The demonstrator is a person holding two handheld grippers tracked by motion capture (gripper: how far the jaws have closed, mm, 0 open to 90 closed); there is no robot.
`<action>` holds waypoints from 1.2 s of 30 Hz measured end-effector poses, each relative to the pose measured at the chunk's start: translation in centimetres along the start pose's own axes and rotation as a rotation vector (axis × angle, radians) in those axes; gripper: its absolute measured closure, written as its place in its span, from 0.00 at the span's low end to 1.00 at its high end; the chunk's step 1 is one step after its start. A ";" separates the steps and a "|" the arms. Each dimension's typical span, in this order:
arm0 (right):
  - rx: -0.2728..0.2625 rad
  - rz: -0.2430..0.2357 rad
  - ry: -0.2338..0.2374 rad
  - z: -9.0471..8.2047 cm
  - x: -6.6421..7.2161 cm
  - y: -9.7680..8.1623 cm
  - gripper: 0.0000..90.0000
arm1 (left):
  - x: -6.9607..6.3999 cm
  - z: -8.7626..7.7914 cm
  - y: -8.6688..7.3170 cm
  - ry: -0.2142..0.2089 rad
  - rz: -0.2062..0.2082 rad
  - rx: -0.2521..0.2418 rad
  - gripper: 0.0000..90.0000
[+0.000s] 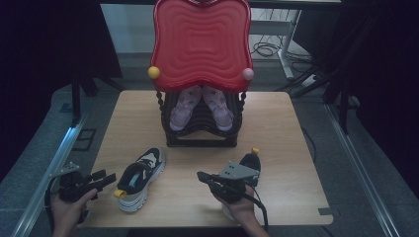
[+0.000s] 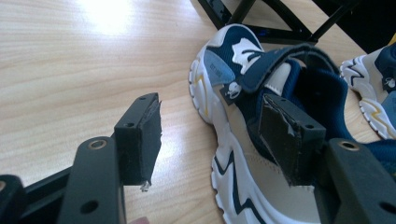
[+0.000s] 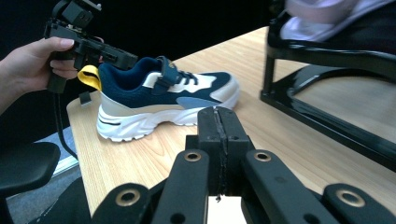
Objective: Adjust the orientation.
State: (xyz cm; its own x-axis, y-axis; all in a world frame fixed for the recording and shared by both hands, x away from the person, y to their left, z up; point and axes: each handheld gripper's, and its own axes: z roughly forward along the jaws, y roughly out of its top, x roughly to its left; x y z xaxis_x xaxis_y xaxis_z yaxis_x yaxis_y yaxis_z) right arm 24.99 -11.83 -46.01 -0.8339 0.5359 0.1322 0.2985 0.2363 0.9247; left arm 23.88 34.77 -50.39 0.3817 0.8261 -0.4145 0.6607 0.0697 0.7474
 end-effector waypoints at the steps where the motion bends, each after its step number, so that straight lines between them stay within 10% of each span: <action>1: -0.002 0.004 -0.005 -0.5 -0.2 -0.1 1.00 | 0.0 0.0 0.1 -0.003 0.002 -0.002 0.43; 14: -0.038 0.080 -0.094 -7.3 -3.3 -2.0 1.00 | -0.2 1.0 1.0 -0.029 0.014 0.009 0.43; 36: 0.003 0.081 -0.134 -12.1 -4.3 -5.0 1.00 | -0.4 1.3 0.8 -0.037 0.021 0.022 0.43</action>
State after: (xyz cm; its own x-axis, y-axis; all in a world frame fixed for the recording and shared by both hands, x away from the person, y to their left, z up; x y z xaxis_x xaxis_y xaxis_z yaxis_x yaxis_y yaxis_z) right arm 21.45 -25.13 -46.88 -0.7375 0.6569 0.1568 0.3632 0.1900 0.9121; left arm 25.05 33.76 -50.30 0.4185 0.8062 -0.4183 0.6664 0.0403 0.7445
